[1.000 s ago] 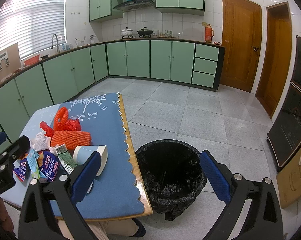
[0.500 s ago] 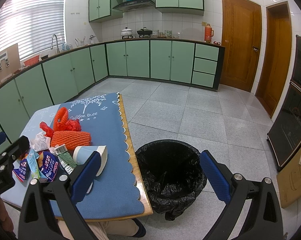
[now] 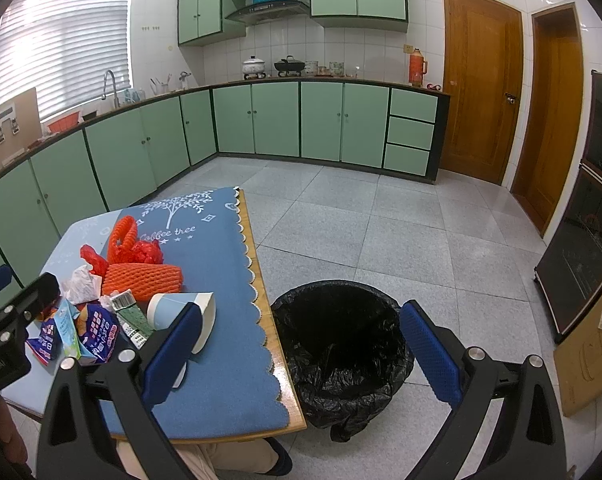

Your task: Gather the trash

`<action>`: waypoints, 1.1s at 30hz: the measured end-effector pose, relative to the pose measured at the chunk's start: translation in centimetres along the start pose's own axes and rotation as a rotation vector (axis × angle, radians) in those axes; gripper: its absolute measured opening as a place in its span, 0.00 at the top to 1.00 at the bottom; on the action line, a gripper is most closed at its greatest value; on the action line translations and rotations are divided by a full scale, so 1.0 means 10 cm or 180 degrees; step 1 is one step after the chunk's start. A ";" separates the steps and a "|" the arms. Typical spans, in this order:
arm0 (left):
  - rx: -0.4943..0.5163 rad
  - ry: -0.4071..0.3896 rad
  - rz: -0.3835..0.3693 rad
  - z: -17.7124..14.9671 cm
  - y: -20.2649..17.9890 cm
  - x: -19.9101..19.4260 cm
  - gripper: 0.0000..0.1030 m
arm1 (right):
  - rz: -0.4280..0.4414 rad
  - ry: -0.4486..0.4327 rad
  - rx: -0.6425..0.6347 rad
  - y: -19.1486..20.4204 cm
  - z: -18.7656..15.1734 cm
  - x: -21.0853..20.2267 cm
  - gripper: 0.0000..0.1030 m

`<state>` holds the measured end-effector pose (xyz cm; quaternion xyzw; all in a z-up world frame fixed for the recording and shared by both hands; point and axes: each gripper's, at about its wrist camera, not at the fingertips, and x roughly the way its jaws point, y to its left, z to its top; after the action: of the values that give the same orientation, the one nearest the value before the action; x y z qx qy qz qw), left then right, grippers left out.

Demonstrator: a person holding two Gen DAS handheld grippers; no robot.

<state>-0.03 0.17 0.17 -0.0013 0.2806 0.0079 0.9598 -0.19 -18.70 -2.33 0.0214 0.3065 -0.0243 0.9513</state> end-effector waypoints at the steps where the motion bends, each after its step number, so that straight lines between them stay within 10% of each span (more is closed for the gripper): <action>1: 0.0000 0.0001 0.0000 0.00 0.00 0.00 0.05 | -0.0001 -0.0002 -0.0003 0.00 0.00 0.00 0.06; 33: -0.0011 -0.0009 0.0030 0.00 0.04 0.02 0.05 | 0.0063 0.0001 0.0000 0.02 0.00 0.01 0.06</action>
<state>0.09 0.59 0.06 -0.0016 0.2792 0.0129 0.9601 -0.12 -18.54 -2.35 0.0245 0.3064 -0.0149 0.9515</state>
